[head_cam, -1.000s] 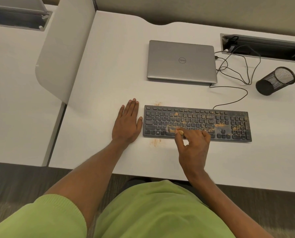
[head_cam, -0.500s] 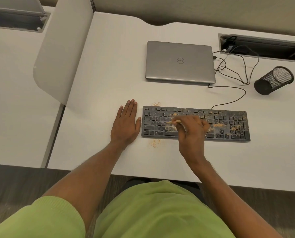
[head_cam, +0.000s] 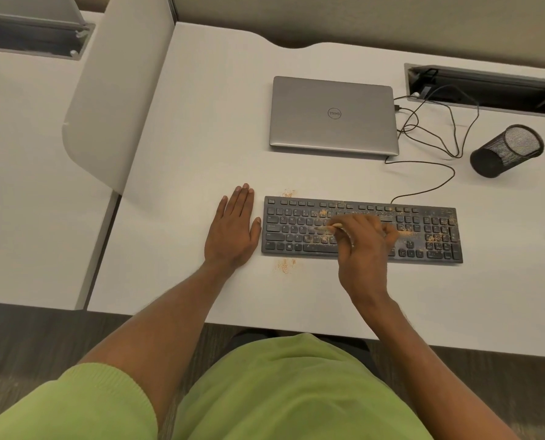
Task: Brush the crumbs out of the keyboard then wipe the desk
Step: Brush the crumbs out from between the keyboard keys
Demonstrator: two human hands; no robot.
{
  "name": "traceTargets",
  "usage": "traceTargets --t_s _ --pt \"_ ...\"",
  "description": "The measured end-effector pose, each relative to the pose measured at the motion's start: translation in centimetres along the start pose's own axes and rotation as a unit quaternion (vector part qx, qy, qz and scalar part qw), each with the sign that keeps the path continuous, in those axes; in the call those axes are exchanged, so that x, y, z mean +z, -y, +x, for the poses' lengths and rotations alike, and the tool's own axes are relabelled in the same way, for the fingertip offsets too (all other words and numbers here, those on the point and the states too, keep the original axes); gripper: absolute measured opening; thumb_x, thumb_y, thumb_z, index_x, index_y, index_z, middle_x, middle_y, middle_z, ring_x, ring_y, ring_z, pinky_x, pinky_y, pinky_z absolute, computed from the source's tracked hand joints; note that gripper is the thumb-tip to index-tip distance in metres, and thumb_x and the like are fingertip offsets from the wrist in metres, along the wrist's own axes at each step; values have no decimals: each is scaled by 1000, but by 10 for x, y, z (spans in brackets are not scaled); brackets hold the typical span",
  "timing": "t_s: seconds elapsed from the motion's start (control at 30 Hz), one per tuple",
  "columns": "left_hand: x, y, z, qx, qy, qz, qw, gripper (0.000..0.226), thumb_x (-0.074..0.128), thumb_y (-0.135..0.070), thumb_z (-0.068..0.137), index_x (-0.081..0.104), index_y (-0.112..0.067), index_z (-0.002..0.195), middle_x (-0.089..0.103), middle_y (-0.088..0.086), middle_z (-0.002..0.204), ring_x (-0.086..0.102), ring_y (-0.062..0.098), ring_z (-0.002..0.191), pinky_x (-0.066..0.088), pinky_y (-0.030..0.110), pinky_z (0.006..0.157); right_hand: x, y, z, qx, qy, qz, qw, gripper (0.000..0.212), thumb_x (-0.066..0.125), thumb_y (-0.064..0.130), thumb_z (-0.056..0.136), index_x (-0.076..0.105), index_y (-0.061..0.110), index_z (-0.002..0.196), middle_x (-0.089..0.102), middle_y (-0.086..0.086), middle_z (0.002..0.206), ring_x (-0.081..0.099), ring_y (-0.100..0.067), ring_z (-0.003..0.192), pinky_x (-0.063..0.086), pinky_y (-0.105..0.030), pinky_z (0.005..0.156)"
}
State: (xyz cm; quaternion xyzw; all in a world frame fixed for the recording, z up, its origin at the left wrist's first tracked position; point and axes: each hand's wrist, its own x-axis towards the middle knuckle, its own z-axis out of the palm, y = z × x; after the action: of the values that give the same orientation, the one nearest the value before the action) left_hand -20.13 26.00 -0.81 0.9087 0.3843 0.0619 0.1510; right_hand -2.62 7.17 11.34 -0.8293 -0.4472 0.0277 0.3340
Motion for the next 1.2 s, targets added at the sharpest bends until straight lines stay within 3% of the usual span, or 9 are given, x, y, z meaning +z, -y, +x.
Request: traceTargets --t_s 0.2,0.4,0.63,0.8,0.87,1.0,1.2 --pt "0 0 0 1 -1 1 1000 68 28 -40 111 14 -13 172 12 2 179 5 13 166 4 38 135 9 -2 -1 1 32 7 999 15 70 13 95 75 27 99 71 15 98 54 -13 102 23 -42 99" --pt "0 0 0 3 -3 1 1000 68 27 -40 110 15 -12 171 13 3 179 6 14 166 6 40 135 -2 -15 -4 52 -27 -79 995 10 68 18 99 71 26 101 69 9 95 56 -19 99 24 -43 99" --pt "0 0 0 8 -1 1 1000 69 27 -40 109 16 -11 171 14 4 179 8 16 166 8 42 135 8 6 0 92 -77 31 992 11 67 30 101 76 26 107 69 11 89 57 -12 89 28 -43 103" --pt "-1 0 0 6 0 -2 1000 69 27 -40 110 15 -11 171 13 4 179 7 15 166 6 41 135 16 6 -5 107 -56 42 992 16 66 33 102 76 25 112 71 9 94 58 -12 92 30 -49 106" --pt "-1 0 0 6 0 -2 1000 69 27 -40 110 15 -11 171 12 4 179 6 15 166 6 41 135 15 7 -8 96 -64 54 992 13 65 32 102 75 26 107 70 10 91 59 -11 89 31 -45 103" --pt "-1 0 0 4 2 -1 1000 69 26 -41 110 14 -12 171 12 3 179 6 15 166 6 40 135 13 10 -12 118 -64 73 988 13 65 29 102 73 24 93 67 13 85 51 6 90 33 -41 95" --pt "0 0 0 3 4 -2 1000 69 26 -41 110 13 -12 172 11 3 179 5 14 166 5 40 135 13 -2 -12 125 -66 -1 990 12 64 27 102 73 23 94 69 7 83 55 -14 81 35 -50 98"
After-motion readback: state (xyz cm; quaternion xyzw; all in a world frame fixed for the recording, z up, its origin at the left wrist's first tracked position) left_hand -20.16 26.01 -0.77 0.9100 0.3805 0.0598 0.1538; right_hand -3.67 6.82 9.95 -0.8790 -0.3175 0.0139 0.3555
